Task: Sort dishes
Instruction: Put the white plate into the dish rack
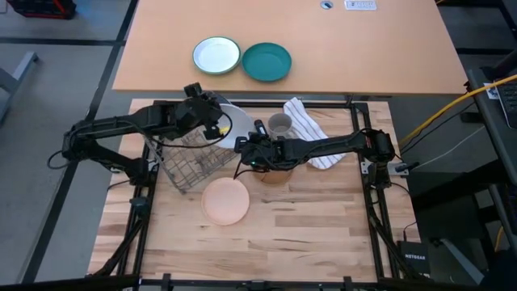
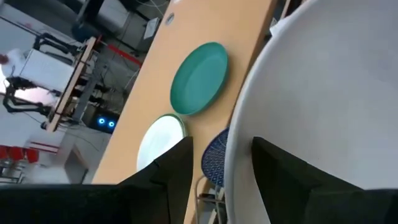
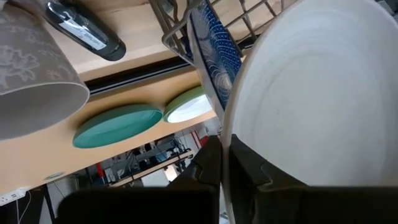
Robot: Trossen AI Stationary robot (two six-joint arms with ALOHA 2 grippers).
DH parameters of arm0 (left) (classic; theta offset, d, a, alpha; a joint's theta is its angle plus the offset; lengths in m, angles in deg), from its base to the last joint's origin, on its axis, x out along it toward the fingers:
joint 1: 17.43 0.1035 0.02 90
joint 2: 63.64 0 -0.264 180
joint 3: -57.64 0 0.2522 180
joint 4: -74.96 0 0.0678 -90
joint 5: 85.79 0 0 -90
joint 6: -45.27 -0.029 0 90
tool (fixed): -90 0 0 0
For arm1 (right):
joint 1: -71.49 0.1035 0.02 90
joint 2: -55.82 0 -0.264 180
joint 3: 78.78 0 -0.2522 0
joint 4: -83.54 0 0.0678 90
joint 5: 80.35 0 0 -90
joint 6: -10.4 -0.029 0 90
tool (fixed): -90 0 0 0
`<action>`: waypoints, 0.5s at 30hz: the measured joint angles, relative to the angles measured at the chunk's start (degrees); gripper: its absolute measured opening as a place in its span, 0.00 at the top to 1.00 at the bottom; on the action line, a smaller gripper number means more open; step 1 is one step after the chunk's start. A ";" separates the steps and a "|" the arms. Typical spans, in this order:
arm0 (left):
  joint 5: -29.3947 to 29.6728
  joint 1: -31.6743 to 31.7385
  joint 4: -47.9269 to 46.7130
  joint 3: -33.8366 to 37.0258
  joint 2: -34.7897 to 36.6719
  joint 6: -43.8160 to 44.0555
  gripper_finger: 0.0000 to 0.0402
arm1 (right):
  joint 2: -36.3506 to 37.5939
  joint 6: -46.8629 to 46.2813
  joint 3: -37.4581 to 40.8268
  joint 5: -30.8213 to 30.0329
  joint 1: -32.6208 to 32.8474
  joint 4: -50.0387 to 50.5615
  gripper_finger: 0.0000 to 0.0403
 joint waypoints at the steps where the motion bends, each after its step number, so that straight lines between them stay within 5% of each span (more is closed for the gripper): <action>1: -0.03 0.36 0.17 0.00 -0.11 -0.65 0.61 | 0.00 0.05 0.00 0.01 0.00 0.06 0.97; 5: -0.33 1.05 1.46 0.00 -0.22 -4.69 0.67 | 0.00 0.21 0.00 -0.37 -0.02 -0.09 0.97; 11: -0.53 0.97 1.19 0.02 -0.24 -8.30 0.94 | 0.00 0.22 0.00 -0.61 -0.04 -0.06 0.96; 15: -0.52 0.95 1.30 0.02 -0.20 -8.63 0.96 | 0.00 0.28 0.00 -0.77 -0.09 0.05 0.96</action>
